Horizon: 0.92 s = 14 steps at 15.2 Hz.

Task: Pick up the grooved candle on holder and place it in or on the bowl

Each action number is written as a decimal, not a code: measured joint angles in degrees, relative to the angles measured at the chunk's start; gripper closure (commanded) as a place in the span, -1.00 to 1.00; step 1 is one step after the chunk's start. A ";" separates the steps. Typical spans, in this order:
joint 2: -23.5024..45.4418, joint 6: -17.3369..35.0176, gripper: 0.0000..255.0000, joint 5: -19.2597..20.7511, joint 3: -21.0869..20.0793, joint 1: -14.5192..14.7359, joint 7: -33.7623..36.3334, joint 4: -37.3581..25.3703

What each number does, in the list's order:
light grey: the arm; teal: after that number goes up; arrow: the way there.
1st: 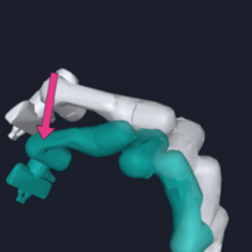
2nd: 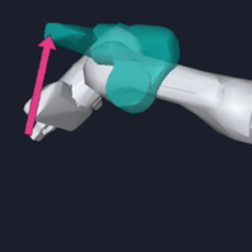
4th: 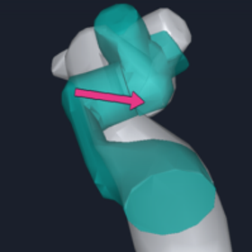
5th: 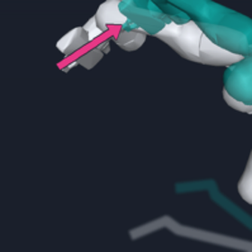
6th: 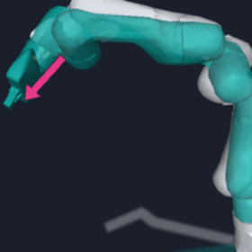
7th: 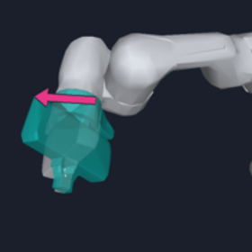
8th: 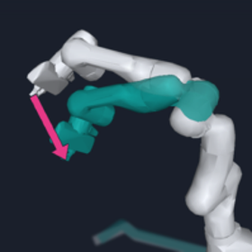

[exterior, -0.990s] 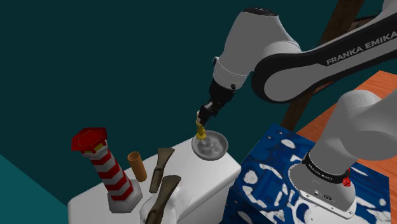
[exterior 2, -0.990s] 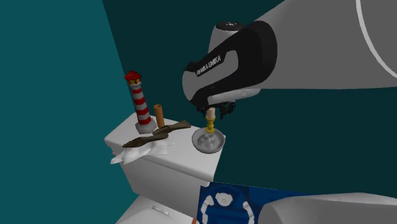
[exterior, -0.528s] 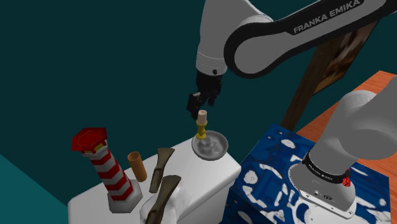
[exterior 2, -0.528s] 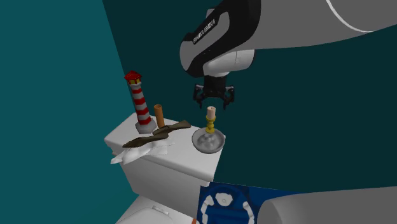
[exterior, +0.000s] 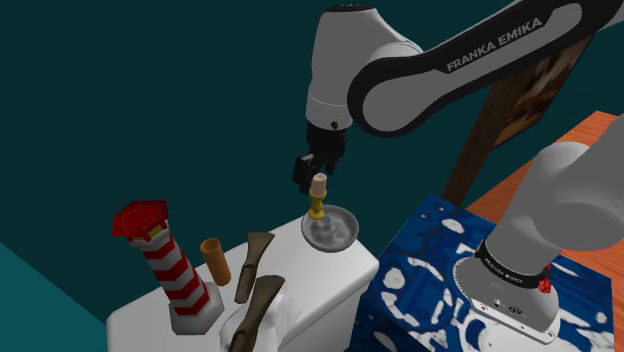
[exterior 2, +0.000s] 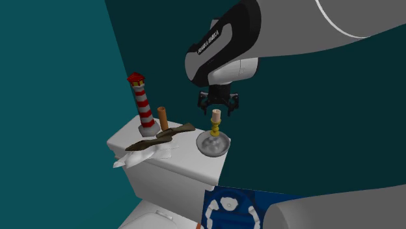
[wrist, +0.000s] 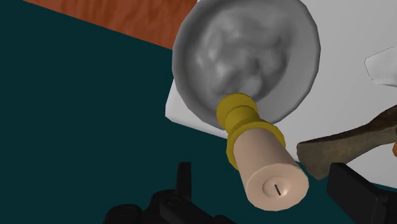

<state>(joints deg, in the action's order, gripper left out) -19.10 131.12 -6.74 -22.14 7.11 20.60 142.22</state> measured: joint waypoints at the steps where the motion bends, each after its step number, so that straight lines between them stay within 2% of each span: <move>1: 0.01 0.03 -1.00 0.00 0.00 0.00 0.00 0.01; 2: 0.01 0.04 -1.00 0.00 0.00 0.00 0.00 0.02; 3: 0.01 0.04 1.00 0.00 0.00 0.00 0.00 0.02; 14: -0.23 -0.37 1.00 -0.05 0.05 0.03 -0.03 -0.22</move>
<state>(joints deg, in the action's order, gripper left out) -19.33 130.75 -6.79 -22.09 7.14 20.57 141.99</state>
